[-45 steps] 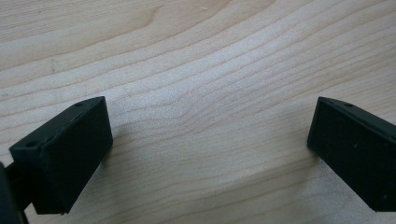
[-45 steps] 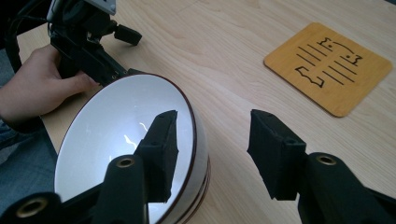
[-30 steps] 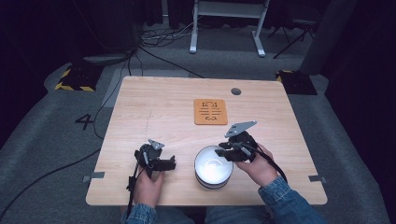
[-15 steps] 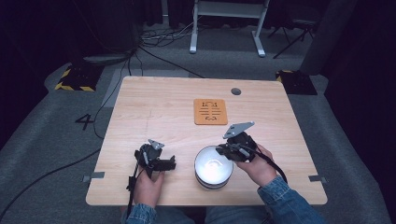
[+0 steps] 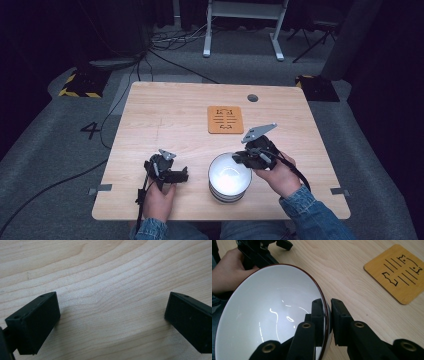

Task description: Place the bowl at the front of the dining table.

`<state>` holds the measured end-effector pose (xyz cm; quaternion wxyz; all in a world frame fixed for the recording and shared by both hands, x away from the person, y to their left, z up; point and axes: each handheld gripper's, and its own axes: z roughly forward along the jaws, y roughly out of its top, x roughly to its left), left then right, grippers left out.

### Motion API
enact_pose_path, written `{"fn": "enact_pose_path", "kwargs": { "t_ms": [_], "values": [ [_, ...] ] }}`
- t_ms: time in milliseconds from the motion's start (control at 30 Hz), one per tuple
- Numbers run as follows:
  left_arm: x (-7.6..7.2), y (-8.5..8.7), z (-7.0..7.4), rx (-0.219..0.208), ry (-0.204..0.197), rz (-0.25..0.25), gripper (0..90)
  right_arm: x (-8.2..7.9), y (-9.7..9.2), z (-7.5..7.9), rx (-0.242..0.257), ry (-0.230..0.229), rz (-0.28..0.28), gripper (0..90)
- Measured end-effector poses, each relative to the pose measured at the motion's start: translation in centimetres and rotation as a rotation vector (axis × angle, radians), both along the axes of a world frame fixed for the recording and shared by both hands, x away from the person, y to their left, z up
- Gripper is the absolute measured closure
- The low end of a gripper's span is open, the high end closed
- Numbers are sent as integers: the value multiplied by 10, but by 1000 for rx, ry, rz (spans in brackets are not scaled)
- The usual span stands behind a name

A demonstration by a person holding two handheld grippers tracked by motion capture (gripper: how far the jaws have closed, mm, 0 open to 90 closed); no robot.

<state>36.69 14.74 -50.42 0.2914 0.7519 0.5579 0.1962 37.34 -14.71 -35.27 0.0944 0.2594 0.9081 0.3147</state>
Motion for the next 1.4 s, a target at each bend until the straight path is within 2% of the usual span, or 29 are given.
{"fn": "enact_pose_path", "kwargs": {
  "t_ms": [133,200,367,433,467,533,733,833,867,933,967,1133,1167,1200,1300,1333,1400],
  "values": [
    [1,0,0,1,1,-1,2,1,0,7,5,1,-7,812],
    [1,0,0,-1,3,-3,1,3,-1,9,9,-17,1,812],
    [1,-1,0,-3,3,2,2,6,-2,15,20,-1,-25,812],
    [1,-1,0,1,0,1,1,9,-2,16,31,-1,-21,811],
    [1,-1,0,1,0,0,2,9,-1,17,46,13,-32,811],
    [2,-1,0,1,-3,3,2,11,-2,17,43,8,-29,811],
    [4,-3,0,-4,-1,9,3,20,-3,27,77,9,-67,811],
    [4,-3,0,-4,-2,9,4,28,-5,33,77,-2,-78,812],
    [4,-3,0,-4,-2,9,4,28,-4,35,80,13,-103,811],
    [4,-3,0,-1,-3,9,4,31,-5,36,78,5,-101,812],
    [4,-3,0,-5,-1,9,4,36,-4,39,81,12,-121,812],
    [4,-3,0,-2,-4,10,4,50,-3,42,99,4,-142,812],
    [4,-3,0,-4,-2,9,4,57,-2,43,111,17,-170,812],
    [4,-3,0,-4,-2,9,4,62,-1,43,118,16,-172,813],
    [4,-3,0,-1,-5,10,4,75,0,43,116,22,-196,813],
    [4,-3,0,-1,-5,10,4,75,0,43,116,22,-196,813],
    [4,-3,0,-4,-2,9,4,87,2,43,115,23,-223,812]
  ]
}}
